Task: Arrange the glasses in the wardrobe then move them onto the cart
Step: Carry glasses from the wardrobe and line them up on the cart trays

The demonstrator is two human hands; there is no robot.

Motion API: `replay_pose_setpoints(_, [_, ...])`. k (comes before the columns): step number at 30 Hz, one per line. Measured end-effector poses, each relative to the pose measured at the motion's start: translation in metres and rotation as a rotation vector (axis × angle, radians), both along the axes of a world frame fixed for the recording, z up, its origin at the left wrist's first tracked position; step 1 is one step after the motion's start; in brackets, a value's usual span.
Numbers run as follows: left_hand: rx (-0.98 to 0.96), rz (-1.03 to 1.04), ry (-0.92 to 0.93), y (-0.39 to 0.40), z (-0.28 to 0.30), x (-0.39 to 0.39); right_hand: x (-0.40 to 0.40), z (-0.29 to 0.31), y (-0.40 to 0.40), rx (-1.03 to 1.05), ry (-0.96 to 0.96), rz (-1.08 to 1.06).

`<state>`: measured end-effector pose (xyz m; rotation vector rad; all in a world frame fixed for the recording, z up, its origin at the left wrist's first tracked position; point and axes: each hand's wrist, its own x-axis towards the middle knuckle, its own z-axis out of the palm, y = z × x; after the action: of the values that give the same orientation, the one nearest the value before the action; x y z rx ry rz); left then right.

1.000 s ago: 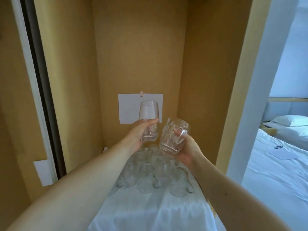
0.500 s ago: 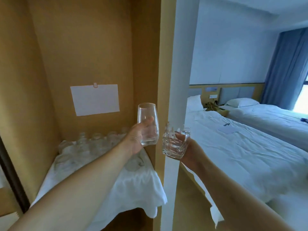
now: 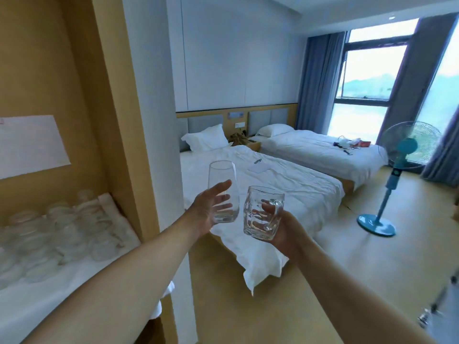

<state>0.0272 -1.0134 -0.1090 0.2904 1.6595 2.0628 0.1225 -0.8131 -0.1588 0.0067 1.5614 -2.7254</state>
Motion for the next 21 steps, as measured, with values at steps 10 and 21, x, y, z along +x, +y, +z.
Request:
replay_pose_setpoints(10, [0.01,-0.293,-0.07,0.157,-0.01,-0.025,0.04,-0.006,0.104,-0.073,0.005,-0.313])
replay_pose_setpoints(21, [-0.045,-0.682,-0.075,0.32,-0.016,-0.075,0.02,-0.011,0.218,-0.018,-0.073,-0.68])
